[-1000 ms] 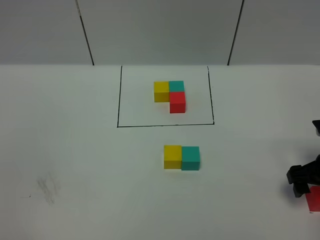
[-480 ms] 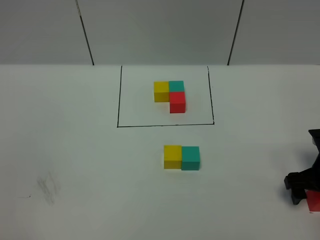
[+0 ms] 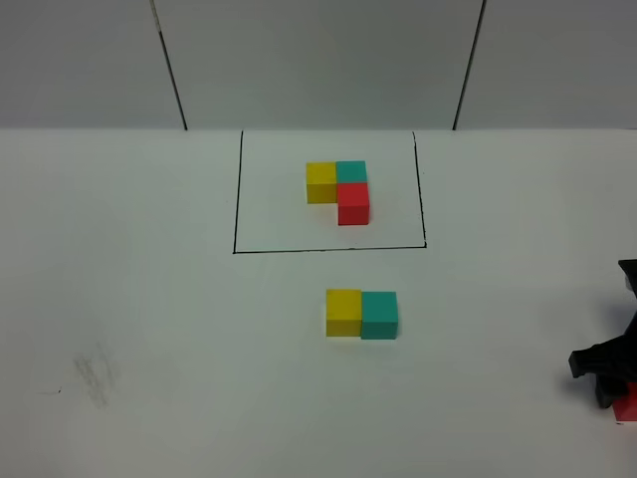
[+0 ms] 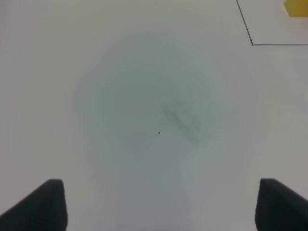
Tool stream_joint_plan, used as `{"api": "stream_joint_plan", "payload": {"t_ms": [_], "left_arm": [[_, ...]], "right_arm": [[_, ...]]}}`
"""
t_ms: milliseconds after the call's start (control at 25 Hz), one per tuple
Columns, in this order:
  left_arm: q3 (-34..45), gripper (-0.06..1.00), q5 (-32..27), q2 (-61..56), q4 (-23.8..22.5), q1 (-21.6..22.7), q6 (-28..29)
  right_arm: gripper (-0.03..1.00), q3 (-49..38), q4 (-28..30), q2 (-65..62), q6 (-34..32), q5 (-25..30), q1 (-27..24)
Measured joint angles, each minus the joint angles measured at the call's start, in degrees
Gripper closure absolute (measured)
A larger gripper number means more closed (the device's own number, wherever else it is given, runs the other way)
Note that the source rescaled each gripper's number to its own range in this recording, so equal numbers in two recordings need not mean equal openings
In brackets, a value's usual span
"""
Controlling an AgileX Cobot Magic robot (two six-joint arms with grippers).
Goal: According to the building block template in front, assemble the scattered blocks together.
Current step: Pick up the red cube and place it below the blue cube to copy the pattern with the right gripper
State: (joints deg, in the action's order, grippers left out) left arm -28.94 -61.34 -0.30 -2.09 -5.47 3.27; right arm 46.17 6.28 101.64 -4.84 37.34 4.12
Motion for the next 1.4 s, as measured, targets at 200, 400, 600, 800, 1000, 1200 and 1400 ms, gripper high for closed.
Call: {"api": "stream_joint_plan", "payload": {"t_ms": [200, 400, 600, 800, 1000, 1200, 1400], "left_arm": [[0.0, 0.09, 0.0, 0.0, 0.0, 0.0, 0.0], [0.0, 0.09, 0.0, 0.0, 0.0, 0.0, 0.0], [0.0, 0.09, 0.0, 0.0, 0.0, 0.0, 0.0], [0.0, 0.09, 0.0, 0.0, 0.0, 0.0, 0.0], [0.0, 0.09, 0.0, 0.0, 0.0, 0.0, 0.0], [0.0, 0.09, 0.0, 0.0, 0.0, 0.0, 0.0], [0.0, 0.09, 0.0, 0.0, 0.0, 0.0, 0.0]], "right_arm": [[0.75, 0.0, 0.0, 0.0, 0.1, 0.1, -0.1], [0.75, 0.0, -0.1, -0.1, 0.1, 0.2, -0.1], [0.75, 0.0, -2.8, -6.1, 0.1, 2.5, -0.1], [0.75, 0.0, -4.9, -14.4, -1.2, 8.8, 2.9], [0.75, 0.0, -4.2, -18.5, -9.7, 10.1, 11.9], [0.75, 1.3, -1.8, -17.7, -21.3, 10.4, 23.3], [0.75, 6.0, 0.3, -16.4, -31.0, 11.6, 33.8]]}}
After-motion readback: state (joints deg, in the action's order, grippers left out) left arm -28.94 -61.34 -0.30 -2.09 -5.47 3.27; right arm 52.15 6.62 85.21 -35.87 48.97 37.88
